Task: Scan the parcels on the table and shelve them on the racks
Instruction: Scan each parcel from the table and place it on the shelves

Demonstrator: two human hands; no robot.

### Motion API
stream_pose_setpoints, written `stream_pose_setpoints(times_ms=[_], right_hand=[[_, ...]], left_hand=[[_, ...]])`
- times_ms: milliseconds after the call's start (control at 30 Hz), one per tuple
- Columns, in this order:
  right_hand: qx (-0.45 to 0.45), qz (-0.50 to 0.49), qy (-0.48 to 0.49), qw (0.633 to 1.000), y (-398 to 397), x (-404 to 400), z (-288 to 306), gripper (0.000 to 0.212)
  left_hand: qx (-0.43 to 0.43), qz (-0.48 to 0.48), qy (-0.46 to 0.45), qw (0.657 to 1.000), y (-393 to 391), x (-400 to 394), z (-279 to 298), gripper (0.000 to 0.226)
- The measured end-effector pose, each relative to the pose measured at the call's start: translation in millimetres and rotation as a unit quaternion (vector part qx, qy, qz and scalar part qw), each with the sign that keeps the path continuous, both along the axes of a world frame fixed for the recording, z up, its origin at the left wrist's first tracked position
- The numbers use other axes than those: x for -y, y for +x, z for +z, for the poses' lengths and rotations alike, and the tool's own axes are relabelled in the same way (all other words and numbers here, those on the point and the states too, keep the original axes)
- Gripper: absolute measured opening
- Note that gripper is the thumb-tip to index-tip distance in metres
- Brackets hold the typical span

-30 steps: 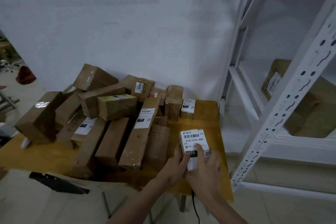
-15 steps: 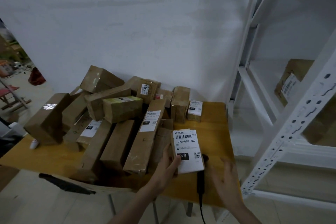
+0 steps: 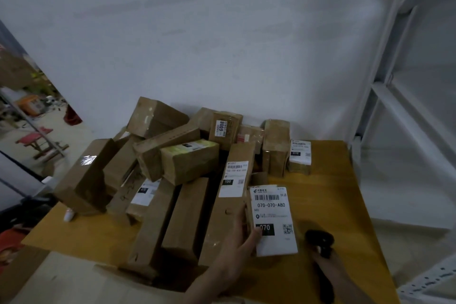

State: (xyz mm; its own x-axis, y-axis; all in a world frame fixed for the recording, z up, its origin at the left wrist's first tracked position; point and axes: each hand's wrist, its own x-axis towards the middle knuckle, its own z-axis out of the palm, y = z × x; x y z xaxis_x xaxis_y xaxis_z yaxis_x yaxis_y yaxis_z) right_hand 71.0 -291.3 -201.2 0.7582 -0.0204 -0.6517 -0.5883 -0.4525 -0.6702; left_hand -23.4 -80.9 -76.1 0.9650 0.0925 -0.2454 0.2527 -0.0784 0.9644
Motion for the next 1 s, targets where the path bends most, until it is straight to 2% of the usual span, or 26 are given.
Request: stream_pose_setpoints(times_ms=[100,167,267,433,567,700,867,1000], right_hand=[[-0.002,-0.024,0.008,1.0,4.7,-1.5,-4.7,0.01],[-0.002,-0.025,-0.006,1.0,1.5,1.9,-6.7,0.013],[0.028,-0.03,-0.007,0.999,-4.7,10.1,8.3,0.008],[0.132,-0.041,0.026,0.99,-11.0,32.4,83.9,0.015],[0.199,-0.041,0.076,0.976,-39.9,52.1,165.4,0.023],[0.231,-0.007,0.121,0.965,-91.3,60.1,233.1,0.022],[0.265,0.031,0.12,0.956,-135.7,70.4,252.1,0.015],[0.273,0.029,0.12,0.954,-145.8,87.7,250.6,0.013]], left_hand=[[0.004,-0.009,-0.011,1.0,9.3,-5.2,-3.5,0.065],[0.005,-0.013,-0.017,1.0,13.9,-6.6,-6.7,0.066],[0.013,-0.02,-0.017,1.0,20.1,-0.9,-4.6,0.066],[0.017,-0.032,0.014,0.999,24.7,22.1,11.7,0.073],[0.025,-0.024,0.041,0.999,25.2,42.7,14.9,0.061],[0.051,-0.015,0.062,0.997,17.6,74.3,15.9,0.062],[0.116,0.0,0.11,0.987,5.7,117.2,20.1,0.07],[0.125,0.018,0.1,0.987,-4.7,138.3,16.1,0.066]])
